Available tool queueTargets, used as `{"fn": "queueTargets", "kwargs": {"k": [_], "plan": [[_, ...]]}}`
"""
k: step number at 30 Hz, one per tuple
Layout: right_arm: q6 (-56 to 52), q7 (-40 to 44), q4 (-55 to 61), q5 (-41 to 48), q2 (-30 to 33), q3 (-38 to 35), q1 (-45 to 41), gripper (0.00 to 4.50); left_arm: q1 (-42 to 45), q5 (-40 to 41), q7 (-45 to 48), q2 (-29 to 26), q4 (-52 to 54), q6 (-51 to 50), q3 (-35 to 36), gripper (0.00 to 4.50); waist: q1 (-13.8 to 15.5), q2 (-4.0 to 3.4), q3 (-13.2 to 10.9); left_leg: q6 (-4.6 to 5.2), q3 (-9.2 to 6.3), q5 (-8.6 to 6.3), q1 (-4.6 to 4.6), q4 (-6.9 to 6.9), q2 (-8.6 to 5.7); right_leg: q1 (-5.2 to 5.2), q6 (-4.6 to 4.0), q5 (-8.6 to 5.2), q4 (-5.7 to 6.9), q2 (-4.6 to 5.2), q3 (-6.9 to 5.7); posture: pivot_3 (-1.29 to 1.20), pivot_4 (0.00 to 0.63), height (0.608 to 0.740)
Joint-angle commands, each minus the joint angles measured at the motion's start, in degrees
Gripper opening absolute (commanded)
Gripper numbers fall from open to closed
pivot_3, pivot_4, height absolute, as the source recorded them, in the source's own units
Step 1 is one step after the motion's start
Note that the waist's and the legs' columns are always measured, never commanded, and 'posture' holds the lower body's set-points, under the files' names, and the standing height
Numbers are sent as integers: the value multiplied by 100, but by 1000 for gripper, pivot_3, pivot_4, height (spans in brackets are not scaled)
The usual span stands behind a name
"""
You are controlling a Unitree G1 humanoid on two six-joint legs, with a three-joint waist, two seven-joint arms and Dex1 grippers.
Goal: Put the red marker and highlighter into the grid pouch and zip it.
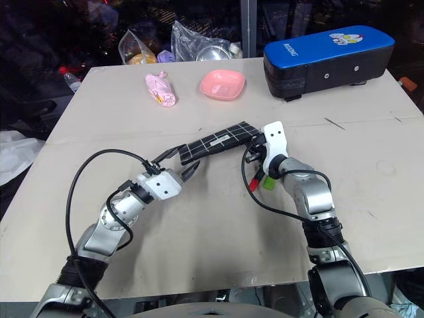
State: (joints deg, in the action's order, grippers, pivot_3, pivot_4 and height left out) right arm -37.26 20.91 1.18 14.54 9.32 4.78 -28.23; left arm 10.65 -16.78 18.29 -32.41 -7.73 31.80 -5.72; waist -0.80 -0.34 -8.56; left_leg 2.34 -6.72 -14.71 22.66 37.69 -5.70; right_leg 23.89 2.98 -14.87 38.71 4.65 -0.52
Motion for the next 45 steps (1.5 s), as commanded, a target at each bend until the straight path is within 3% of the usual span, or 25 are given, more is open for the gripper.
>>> {"fn": "queueTargets", "kwargs": {"k": [1, 11, 14, 16, 18, 36, 45], "plan": [[59, 76, 258, 24, 45, -13, -33, 0, 261, 152, 167, -189, -625, 747, -83, 2819, -3, 0, 0, 0, 1, 0, 0, 0, 0, 0, 0, 0, 1, 0, 0, 0, 150, 734], [43, 85, 341, 12, 84, 3, 25, 0, 1054, 402, 520, -295, -1862, 1775, -188, 2819, -10, 0, 0, 0, 0, 0, 1, 0, -1, 1, 0, 0, 1, 2, -1, 0, 150, 734], [36, 75, 379, 8, 78, 10, 55, 0, 1124, 415, 550, -282, -1956, 1879, -184, 1739, -15, 0, 0, 0, 0, 0, 1, 0, -1, 1, 0, 0, 2, 2, 0, 0, 150, 734], [28, 72, 410, 6, 78, 13, 84, 0, 1133, 423, 553, -260, -1982, 1949, -189, 664, -18, 0, 0, 0, 0, 0, 1, 0, -1, 2, 0, 0, 2, 1, 0, 0, 150, 734], [20, 71, 438, 2, 79, 19, 106, 0, 1114, 429, 557, -232, -1949, 1975, -199, 238, -18, 0, 0, 0, 0, 0, 1, 0, -1, 3, 0, 0, 3, 1, 0, 0, 150, 734], [505, 1015, 715, -981, 862, 1382, -306, 0, 606, 266, 504, 131, -746, 934, -265, 238, -17, 1, 0, 0, 2, 0, 1, 1, 0, 5, 0, 0, 6, 0, 2, 0, 150, 734], [572, 1719, 864, -1097, 953, 1906, -620, 0, 680, 118, 383, 316, -688, 727, -310, 238, -13, 1, 1, 0, 2, 0, 2, 3, 0, 4, 0, 0, 6, 0, 1, 0, 150, 734]]}}
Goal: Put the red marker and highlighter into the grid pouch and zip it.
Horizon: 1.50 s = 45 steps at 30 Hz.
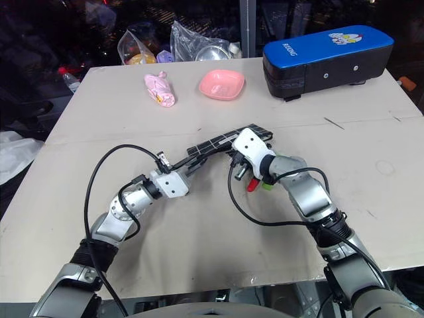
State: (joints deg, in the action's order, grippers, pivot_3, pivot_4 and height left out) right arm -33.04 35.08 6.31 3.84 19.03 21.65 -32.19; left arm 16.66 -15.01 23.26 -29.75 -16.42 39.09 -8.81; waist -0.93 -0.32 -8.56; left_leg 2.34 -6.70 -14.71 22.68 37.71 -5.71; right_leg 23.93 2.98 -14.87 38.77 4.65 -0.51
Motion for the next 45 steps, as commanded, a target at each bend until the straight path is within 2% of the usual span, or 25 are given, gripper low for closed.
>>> {"fn": "queueTargets", "kwargs": {"k": [1, 10, 16, 17, 20, 24, 27, 31, 34, 38, 40, 45], "plan": [[154, 391, 361, -50, -10, 295, -267, 0, 99, -78, -130, 68, 159, -5, -10, 238, 0, 0, 0, 0, 0, 0, 0, 0, 0, 0, 0, 0, 0, 0, 0, 0, 150, 734], [149, 768, 283, -282, -377, 938, -646, 0, 131, -62, -68, 192, 173, -16, -145, 238, -1, 0, 0, 0, -1, 0, 1, 3, 0, 0, 0, 0, 0, 0, -1, 0, 150, 734], [135, 862, 243, -361, -494, 927, -596, 0, 105, -110, -137, 224, 164, -80, -123, 238, 12, 1, 0, 0, -2, 0, 3, 8, 0, 0, 0, 0, 1, 0, -2, 0, 150, 734], [129, 901, 258, -331, -428, 837, -563, 612, 111, -97, -177, 230, 126, -114, -84, 0, 11, 1, 1, 0, -2, 0, 4, 8, -1, 0, 0, 0, 1, 0, -2, 0, 150, 734], [-53, 1052, 537, -12, -172, 321, -371, 1840, 106, 11, -250, 228, 128, -266, 63, 0, 19, 1, 0, 0, -3, 0, 5, 10, -1, 0, 0, 0, 2, 0, -3, 0, 150, 734], [-771, 1483, 1314, 939, 333, -584, -99, 3804, -24, 377, -162, 262, 444, -608, 192, 0, 27, 2, 0, 1, -8, -1, 14, 19, -2, -1, 1, 0, -1, 1, -7, 0, 150, 734], [-1420, 1769, 1817, 1780, 775, -1320, 111, 3804, -259, 669, 94, 234, 880, -904, 170, 0, 30, 2, 0, 2, -10, -2, 16, 24, -1, -3, 1, 0, -3, 2, -8, 0, 150, 734], [-1738, 1131, 1632, 2053, 585, -1853, 56, 3804, -397, 826, 187, 235, 1230, -1224, 255, 0, 2, 2, 0, 1, -8, -1, 12, 24, 3, -3, 0, 0, 5, 0, -7, 0, 150, 734], [-1698, 313, 1100, 1786, 123, -1972, -98, 3020, -386, 867, 203, 246, 1284, -1353, 297, 0, 4, 2, 0, 1, -7, -1, 9, 24, 5, -3, -1, 1, 9, -1, -6, 0, 150, 734], [-1415, 297, 889, 1626, 207, -1764, 14, 1201, -361, 872, 187, 291, 1327, -1456, 270, 0, 63, 3, -1, 1, -8, -1, 16, 28, -1, -3, -1, 1, 2, 2, -8, 0, 150, 734], [-1378, 250, 855, 1644, 226, -1809, 11, 148, -374, 877, 187, 303, 1388, -1503, 258, 0, 52, 3, -1, 3, -6, -2, 20, 33, -2, -4, 0, 1, -2, 4, -7, 0, 150, 734], [-1286, 182, 731, 1646, 267, -1796, -34, 62, -380, 861, 165, 368, 1396, -1540, 242, 0, 28, 3, -1, 2, -7, -2, 18, 34, 0, -3, -1, 1, 5, 2, -7, 0, 150, 734]]}}
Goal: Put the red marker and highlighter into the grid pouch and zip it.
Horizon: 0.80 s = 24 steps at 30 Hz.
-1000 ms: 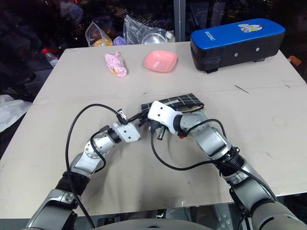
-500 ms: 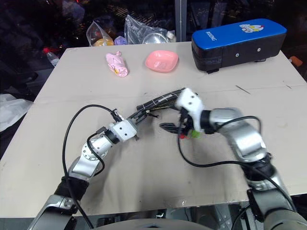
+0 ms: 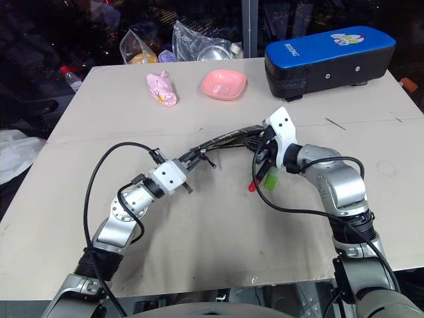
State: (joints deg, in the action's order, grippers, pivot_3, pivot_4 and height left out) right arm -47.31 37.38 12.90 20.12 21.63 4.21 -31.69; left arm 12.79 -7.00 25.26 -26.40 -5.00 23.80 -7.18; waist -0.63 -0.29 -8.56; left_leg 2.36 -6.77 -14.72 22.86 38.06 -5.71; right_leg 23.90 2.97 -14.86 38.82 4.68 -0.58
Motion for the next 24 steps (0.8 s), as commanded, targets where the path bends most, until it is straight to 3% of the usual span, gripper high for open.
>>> {"fn": "queueTargets", "kwargs": {"k": [1, 7, 11, 15, 20, 24], "plan": [[156, -84, 44, 7, 3, -50, -89, 62, 10, 51, -43, 43, 256, -16, 78, 0, -3, 0, 0, 0, 0, 0, 0, 0, 0, 0, 0, 0, 0, 0, 0, 0, 150, 734], [593, -235, -358, -415, 55, 192, -194, 62, 13, 24, -29, 90, 296, -26, 52, 0, -2, 0, 0, 0, 1, 0, 0, 1, 0, 0, 0, 0, 0, 0, 0, 0, 150, 734], [2250, -32, -757, -1356, 227, 948, -379, 62, 41, 14, -28, 112, 268, -35, 40, 0, -13, 0, 0, 0, 2, 0, 0, 1, 0, 1, 0, 0, 0, 0, 0, 0, 150, 734], [4466, 157, -1299, -2599, 828, 1711, -443, 1780, 40, -21, -83, 153, 214, -46, 46, 0, 0, 1, -1, 0, 4, 0, 0, 2, -1, 2, 1, 0, -1, -1, 0, 0, 150, 734], [5696, -74, -1984, -3350, 1068, 1833, -673, 4302, 70, -59, -117, 229, 158, -47, 8, 0, -4, 2, -2, 0, 4, 0, 0, 8, -1, -2, 1, 0, -1, -2, -1, 0, 150, 734], [5987, -96, -2189, -3446, 1085, 1680, -655, 4471, 113, -96, -144, 313, 73, -41, -8, 0, -3, 3, -2, -1, 4, 0, 0, 8, 0, -1, 1, 0, 0, -4, 0, 0, 150, 734]]}}
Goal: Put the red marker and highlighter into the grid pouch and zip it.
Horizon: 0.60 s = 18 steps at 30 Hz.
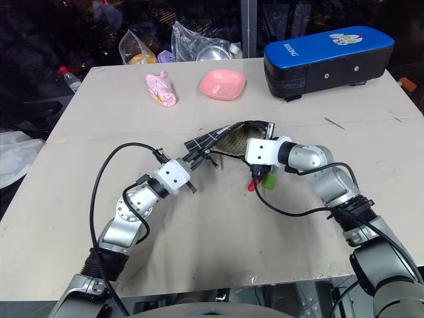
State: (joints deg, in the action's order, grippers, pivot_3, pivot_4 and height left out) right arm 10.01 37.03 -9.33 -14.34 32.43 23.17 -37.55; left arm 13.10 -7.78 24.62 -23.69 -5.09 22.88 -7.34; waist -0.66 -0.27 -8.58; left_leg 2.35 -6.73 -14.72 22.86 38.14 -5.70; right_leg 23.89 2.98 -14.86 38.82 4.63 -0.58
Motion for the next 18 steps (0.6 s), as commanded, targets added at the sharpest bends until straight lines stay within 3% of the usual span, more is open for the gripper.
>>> {"fn": "queueTargets", "kwargs": {"k": [1, 4, 11, 15, 18], "plan": [[213, -66, 79, 104, -36, -320, -22, 4471, 88, -24, -83, 54, 63, 56, 8, 0, 1, 0, 0, 0, 0, 0, 0, 0, 0, 0, 0, 0, 0, 0, 0, 0, 150, 734], [-430, -47, 620, 787, -213, -868, 315, 4471, 83, -30, -102, 73, -26, 83, 30, 0, 13, 1, 0, 0, 0, 0, 0, -1, 0, -1, 0, 0, -2, 0, 1, 0, 150, 734], [-3528, -194, 2698, 2233, -358, -2095, 1679, 4471, 71, -93, -196, 126, -138, 129, 24, 0, 77, 0, 0, 1, -4, -1, 0, 3, 1, -7, 0, 0, -2, 1, 1, 0, 150, 734], [-5564, -700, 3961, 2767, -534, -2593, 2463, 4471, 67, -98, -229, 155, -190, 157, 27, 0, 127, 0, 0, 2, -5, -1, -1, 2, 2, -7, 0, 0, -1, 2, 2, 0, 150, 734], [-6512, -974, 4584, 2955, -661, -2626, 3002, 4471, 47, -110, -250, 184, -222, 170, 13, 0, 150, 0, 0, 2, -6, -1, -1, 1, 2, -7, 0, 0, -1, 2, 1, 0, 150, 734]]}}
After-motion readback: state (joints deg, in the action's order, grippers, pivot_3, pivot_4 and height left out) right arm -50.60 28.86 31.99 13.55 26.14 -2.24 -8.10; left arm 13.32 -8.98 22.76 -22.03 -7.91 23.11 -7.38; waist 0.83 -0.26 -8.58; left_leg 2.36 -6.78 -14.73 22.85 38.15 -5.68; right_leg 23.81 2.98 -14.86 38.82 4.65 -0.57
